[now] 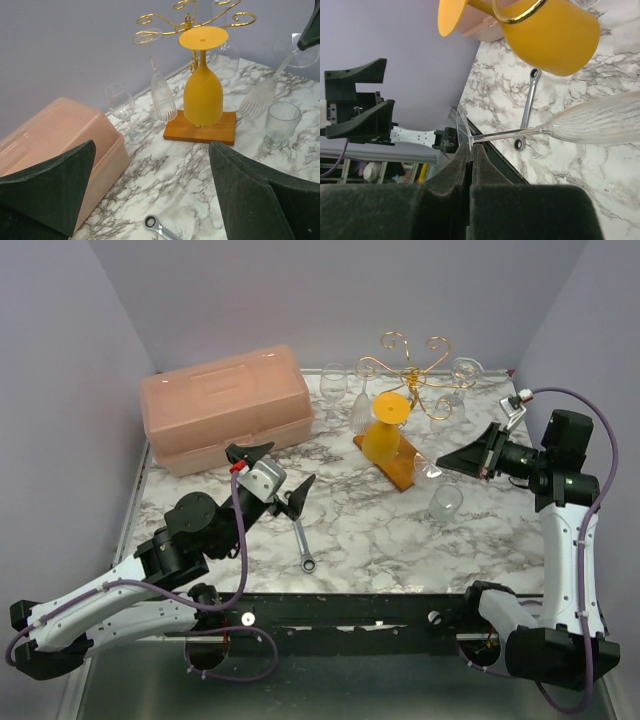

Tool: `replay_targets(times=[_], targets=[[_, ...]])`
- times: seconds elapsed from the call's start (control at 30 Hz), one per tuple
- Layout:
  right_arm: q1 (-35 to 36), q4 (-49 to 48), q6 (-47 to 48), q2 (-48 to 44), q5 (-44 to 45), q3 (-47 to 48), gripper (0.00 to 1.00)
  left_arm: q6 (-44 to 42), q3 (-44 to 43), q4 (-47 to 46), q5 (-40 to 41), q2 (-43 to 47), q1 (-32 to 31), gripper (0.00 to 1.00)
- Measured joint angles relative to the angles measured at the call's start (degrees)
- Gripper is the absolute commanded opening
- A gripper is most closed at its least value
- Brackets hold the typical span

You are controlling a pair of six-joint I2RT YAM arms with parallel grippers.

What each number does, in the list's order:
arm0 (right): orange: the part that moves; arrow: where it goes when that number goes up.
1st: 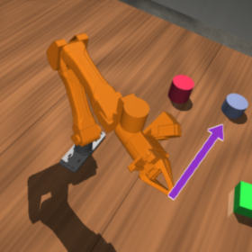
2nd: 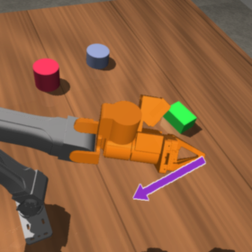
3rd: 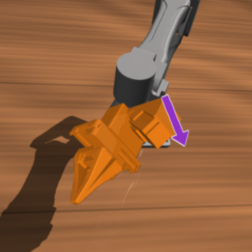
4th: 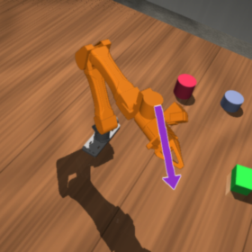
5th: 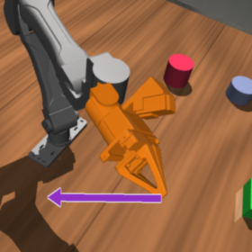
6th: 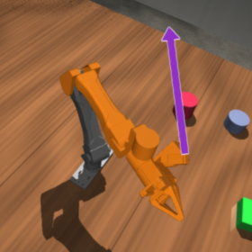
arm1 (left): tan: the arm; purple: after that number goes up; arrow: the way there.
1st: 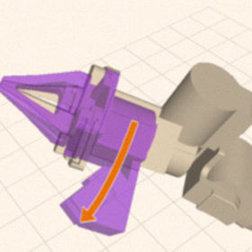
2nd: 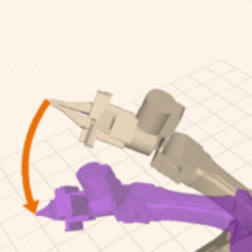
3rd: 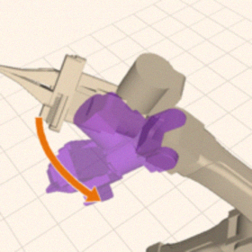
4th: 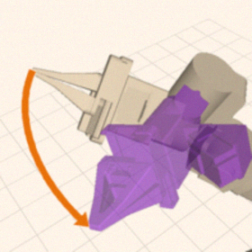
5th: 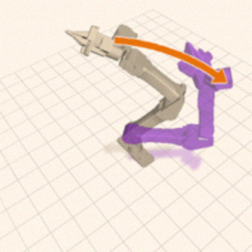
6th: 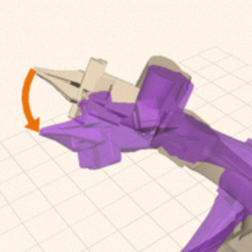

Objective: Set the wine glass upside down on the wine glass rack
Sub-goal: Turn the wine glass upside down at the wine rack.

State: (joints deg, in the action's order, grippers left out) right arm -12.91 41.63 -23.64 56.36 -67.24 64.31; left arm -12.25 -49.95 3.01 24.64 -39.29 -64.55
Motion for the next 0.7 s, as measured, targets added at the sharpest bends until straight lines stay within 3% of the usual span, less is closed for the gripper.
replay_targets(times=[0.33,0.7], targets=[[-3.08,-5.44,-7.98,3.54,-2.89,5.64,0.0,1.55,4.0,3.58,-2.58,2.05,6.1,0.99],[-9.77,-10.25,-15.78,6.23,-5.88,4.59,0.0,1.29,7.17,3.5,-2.6,4.5,8.74,0.99]])
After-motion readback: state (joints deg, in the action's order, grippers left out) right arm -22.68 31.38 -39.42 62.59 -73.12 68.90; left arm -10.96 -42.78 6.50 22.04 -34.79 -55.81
